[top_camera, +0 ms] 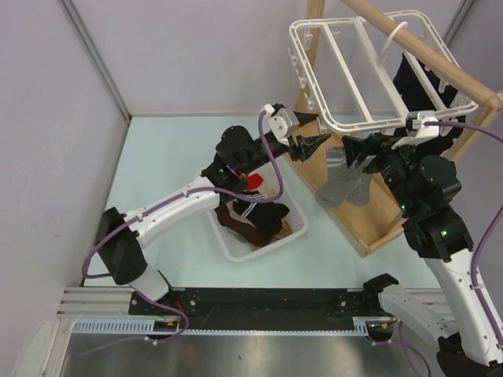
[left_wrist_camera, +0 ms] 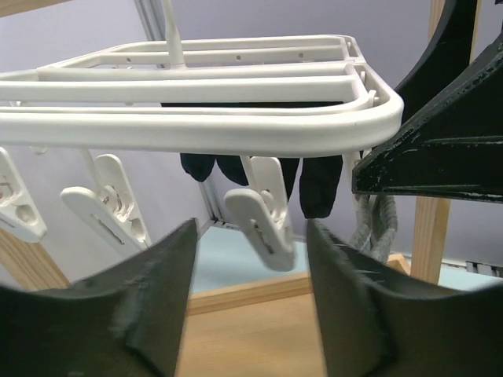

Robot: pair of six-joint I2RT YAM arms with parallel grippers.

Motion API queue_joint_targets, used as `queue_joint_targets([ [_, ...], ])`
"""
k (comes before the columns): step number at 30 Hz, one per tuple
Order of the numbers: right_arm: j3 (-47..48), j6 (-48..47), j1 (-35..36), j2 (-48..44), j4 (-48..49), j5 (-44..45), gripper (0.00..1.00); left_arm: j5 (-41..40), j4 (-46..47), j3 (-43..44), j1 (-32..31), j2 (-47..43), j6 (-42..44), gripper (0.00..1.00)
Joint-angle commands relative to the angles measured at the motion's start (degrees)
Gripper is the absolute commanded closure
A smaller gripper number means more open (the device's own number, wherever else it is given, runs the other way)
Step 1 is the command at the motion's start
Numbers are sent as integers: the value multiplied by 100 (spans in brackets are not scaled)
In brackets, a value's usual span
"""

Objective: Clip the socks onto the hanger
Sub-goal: Open the clamp at the hanger.

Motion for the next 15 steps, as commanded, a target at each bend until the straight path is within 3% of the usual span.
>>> queue_joint_targets([
  [1, 47, 0, -33, -102, 110, -16, 25, 201, 219, 268, 36, 45, -163, 46],
  [15, 47, -158, -33, -427, 198, -675, 25, 227, 105, 312, 10, -25, -295, 90],
])
